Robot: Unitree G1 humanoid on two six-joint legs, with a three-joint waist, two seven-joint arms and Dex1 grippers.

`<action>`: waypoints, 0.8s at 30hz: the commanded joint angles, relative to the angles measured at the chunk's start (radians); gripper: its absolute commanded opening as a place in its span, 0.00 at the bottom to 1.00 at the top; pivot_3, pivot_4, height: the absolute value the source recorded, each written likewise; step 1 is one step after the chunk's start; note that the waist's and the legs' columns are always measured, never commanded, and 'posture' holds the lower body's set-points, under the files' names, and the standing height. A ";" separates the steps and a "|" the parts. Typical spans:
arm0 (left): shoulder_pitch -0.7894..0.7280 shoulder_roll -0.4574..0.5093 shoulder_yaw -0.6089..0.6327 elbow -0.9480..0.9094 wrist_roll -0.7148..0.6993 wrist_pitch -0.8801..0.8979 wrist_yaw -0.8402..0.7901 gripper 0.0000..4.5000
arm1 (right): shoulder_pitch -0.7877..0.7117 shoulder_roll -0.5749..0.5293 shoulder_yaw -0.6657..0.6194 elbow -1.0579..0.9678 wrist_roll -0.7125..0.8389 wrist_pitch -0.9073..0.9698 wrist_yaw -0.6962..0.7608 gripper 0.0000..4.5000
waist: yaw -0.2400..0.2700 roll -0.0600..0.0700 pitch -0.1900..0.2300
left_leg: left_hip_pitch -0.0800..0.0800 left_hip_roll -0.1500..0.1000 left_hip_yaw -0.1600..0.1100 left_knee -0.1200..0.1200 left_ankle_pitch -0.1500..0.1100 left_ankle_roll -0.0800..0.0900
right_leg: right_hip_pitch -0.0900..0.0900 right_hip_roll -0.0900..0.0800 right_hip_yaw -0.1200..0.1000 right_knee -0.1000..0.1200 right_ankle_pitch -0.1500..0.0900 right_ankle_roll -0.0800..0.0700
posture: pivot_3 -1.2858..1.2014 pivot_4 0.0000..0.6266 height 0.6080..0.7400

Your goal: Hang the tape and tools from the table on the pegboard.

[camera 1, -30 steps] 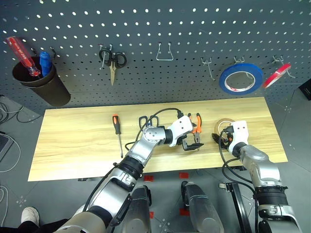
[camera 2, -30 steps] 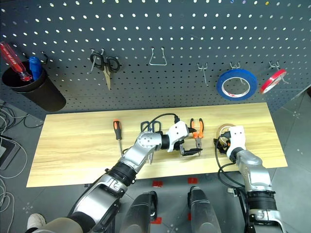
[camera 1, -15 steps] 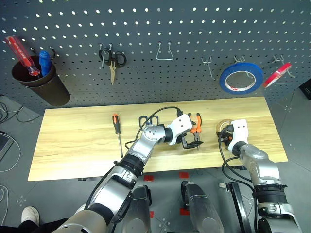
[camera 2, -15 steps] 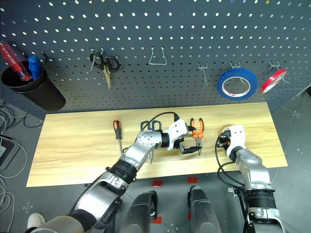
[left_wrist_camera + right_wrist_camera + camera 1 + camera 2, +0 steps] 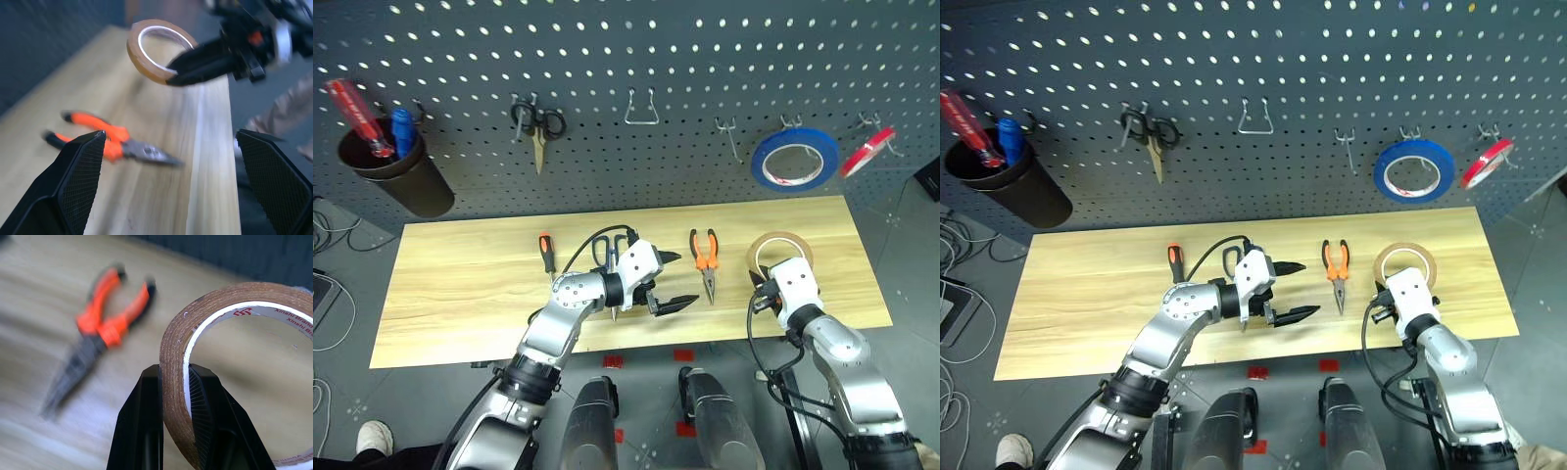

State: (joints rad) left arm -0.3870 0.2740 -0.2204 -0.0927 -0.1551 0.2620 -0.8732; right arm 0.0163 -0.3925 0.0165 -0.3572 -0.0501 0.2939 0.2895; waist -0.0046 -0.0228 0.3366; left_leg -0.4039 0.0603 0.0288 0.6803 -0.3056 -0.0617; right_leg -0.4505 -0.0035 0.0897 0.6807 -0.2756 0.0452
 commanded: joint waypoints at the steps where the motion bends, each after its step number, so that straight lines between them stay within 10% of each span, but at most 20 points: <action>1: 0.026 -0.024 0.075 -0.157 -0.067 0.117 0.110 1.00 | 0.033 0.004 0.029 -0.086 -0.086 -0.108 -0.054 0.10 | 0.001 -0.001 -0.024 | 0.000 0.000 0.000 0.000 0.000 0.000 | 0.000 0.000 0.000 0.000 0.000 0.000 | 0.53 0.33 1.00; 24: -0.049 -0.124 0.083 -0.227 -0.133 0.220 0.334 1.00 | -0.303 0.041 0.106 0.397 -0.140 -0.661 -0.050 0.10 | 0.039 -0.013 -0.137 | 0.006 -0.004 0.002 0.000 0.000 0.001 | 0.009 -0.001 -0.002 -0.002 0.000 0.000 | 0.57 0.21 1.00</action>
State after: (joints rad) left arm -0.4190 0.1566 -0.1239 -0.3027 -0.2790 0.5108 -0.5377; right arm -0.2690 -0.3526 0.1237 0.0386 -0.2141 -0.3339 0.2286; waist 0.0347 -0.0357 0.1994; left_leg -0.3979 0.0562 0.0307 0.6808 -0.3059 -0.0606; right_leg -0.4414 -0.0042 0.0879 0.6788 -0.2755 0.0450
